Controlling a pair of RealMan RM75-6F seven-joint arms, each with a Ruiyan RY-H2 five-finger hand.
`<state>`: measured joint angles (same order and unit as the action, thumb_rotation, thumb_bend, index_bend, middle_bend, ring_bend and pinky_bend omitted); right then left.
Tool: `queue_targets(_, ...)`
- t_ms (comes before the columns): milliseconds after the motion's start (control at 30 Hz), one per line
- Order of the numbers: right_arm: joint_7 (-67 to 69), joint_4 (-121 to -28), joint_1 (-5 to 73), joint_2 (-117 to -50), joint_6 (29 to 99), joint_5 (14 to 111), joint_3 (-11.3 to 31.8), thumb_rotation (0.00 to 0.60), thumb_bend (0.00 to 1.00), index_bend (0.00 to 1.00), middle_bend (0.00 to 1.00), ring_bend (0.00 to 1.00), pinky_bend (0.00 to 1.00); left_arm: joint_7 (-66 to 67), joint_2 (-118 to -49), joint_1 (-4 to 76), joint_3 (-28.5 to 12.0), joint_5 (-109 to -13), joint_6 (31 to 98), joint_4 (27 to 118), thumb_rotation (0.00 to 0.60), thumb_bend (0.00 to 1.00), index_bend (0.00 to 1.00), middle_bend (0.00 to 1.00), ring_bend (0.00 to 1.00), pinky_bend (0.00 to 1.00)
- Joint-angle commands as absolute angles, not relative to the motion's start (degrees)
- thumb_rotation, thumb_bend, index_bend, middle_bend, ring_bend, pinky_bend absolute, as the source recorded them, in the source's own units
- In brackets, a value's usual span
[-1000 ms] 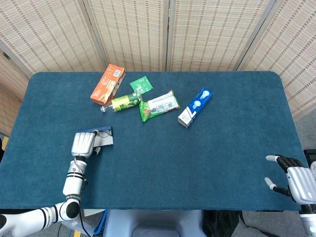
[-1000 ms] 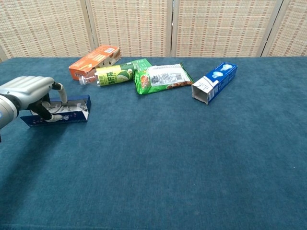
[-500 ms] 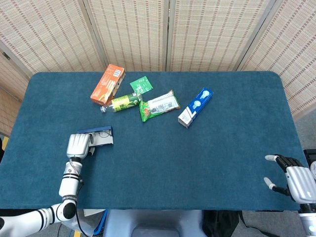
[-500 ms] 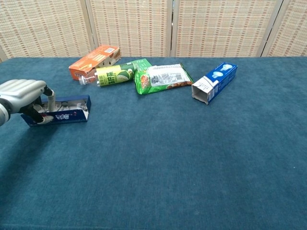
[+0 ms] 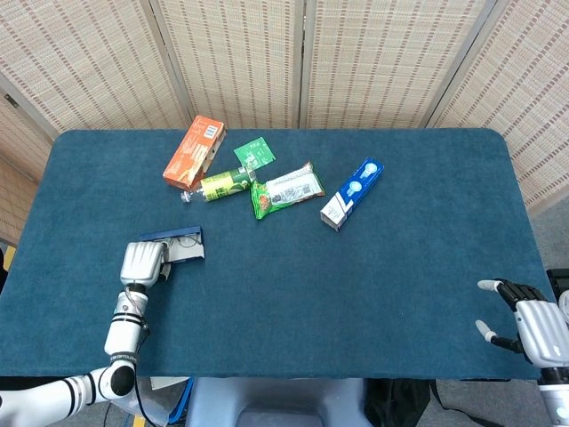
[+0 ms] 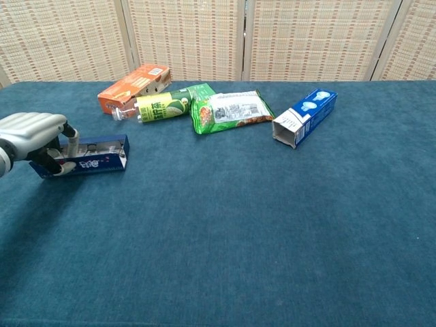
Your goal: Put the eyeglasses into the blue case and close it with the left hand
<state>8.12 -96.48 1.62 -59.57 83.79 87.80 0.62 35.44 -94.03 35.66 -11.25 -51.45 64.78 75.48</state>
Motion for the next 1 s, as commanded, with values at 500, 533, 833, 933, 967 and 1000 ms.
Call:
queue_targets(500,7.4,-97.2,1.6,-59.4,84.0,88.1,0.5,0.6,0.21,0.29,0.29,0.3,0.26,26.7,-83.8,34.0,-5.6,-63.5,60.5,79.5,0.6,0.51,0.7,1.0,1.0,1.0)
queue_targets(533,7.2,-97.4,1.6,-59.4,84.0,88.2,0.5,0.6,0.21,0.29,0.29,0.3,0.26,25.7,-82.7,33.9,-4.7,-65.2,60.0,79.8,0.6,0.51,0.69,1.0,1.0,1.0)
queue_targets(833,5.7,-98.8,1.7,-59.3,84.1,88.7,0.5,0.6,0.21,0.29,0.29,0.3,0.26,22.3,-74.7,33.7,0.3,-72.9,56.4,82.2,0.6,0.51,0.71,1.0,1.0,1.0)
queue_targets(933,5.2,-99.3,1.7,-59.3,84.2,88.8,0.4,0.6,0.21,0.29,0.29,0.3,0.26,22.8,-72.1,34.1,1.5,-73.5,54.4,83.0,0.6,0.51,0.71,1.0,1.0,1.0)
queue_targets(967,5.1,-99.4,1.7,-59.2,84.2,88.8,0.4,0.6,0.21,0.29,0.29,0.3,0.26,22.6,-71.5,34.0,1.7,-73.5,54.0,83.2,0.6,0.51,0.71,1.0,0.99,1.0)
queue_targets(1000,5.0,-99.5,1.7,-59.2,84.3,88.8,0.4,0.6,0.21,0.29,0.29,0.3,0.26,22.1,-70.9,33.9,1.7,-73.6,53.9,83.4,0.6,0.5,0.71,1.0,0.99,1.0)
